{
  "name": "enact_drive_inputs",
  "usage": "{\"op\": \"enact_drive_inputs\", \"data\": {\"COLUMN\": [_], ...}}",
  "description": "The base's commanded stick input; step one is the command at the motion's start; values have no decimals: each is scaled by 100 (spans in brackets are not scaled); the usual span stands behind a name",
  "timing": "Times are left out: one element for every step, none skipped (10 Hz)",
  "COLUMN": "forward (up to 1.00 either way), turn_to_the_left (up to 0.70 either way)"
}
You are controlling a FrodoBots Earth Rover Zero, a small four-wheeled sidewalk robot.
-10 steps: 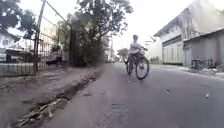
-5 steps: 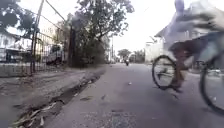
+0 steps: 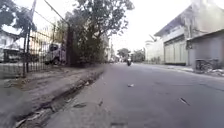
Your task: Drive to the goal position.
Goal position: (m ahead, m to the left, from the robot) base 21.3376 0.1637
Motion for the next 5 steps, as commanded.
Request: {"op": "enact_drive_inputs", "data": {"forward": [100, 100, 100, 100, 100], "turn_to_the_left": [-28, -5, 9, 10, 10]}}
